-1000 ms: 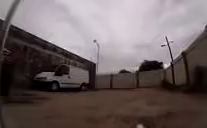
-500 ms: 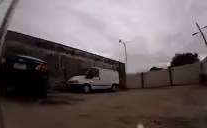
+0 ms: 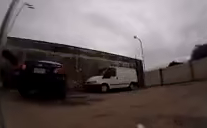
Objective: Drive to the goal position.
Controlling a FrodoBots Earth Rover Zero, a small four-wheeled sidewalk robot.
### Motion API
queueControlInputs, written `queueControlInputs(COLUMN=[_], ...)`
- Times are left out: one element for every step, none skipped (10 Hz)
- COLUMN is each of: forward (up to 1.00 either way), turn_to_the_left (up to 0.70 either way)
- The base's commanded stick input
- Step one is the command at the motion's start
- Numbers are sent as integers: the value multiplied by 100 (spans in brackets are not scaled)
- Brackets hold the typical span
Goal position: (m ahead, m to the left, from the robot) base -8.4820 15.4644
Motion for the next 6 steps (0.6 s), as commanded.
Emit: queueControlInputs(forward=[0,0,0,0,0,0], turn_to_the_left=[90,90,90,90,90,90])
